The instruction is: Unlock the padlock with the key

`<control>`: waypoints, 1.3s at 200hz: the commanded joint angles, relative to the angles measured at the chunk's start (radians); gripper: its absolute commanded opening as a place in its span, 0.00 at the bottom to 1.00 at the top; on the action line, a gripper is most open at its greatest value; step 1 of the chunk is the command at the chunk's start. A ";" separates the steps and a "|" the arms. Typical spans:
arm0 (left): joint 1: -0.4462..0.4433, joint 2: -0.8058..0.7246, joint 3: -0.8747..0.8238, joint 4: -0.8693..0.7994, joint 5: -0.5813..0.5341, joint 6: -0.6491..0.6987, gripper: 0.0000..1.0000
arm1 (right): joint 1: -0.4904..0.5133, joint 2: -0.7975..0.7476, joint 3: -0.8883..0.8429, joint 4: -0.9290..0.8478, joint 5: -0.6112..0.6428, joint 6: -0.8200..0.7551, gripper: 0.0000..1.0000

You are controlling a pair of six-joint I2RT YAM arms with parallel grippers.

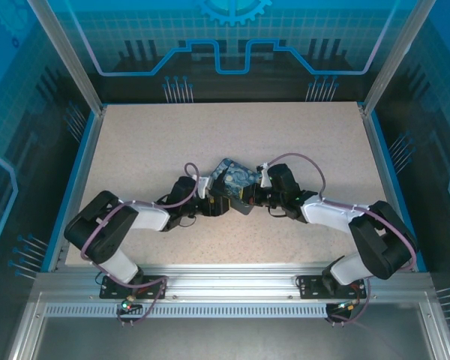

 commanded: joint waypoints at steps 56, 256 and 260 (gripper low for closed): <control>-0.083 0.096 0.051 0.062 -0.004 0.058 0.68 | -0.005 -0.012 -0.031 -0.079 0.039 -0.027 0.00; -0.160 0.183 0.022 0.265 -0.155 -0.108 0.35 | -0.005 -0.030 -0.038 -0.080 0.034 -0.025 0.01; -0.161 0.182 0.021 0.269 -0.157 -0.114 0.35 | -0.005 -0.030 -0.038 -0.081 0.033 -0.024 0.01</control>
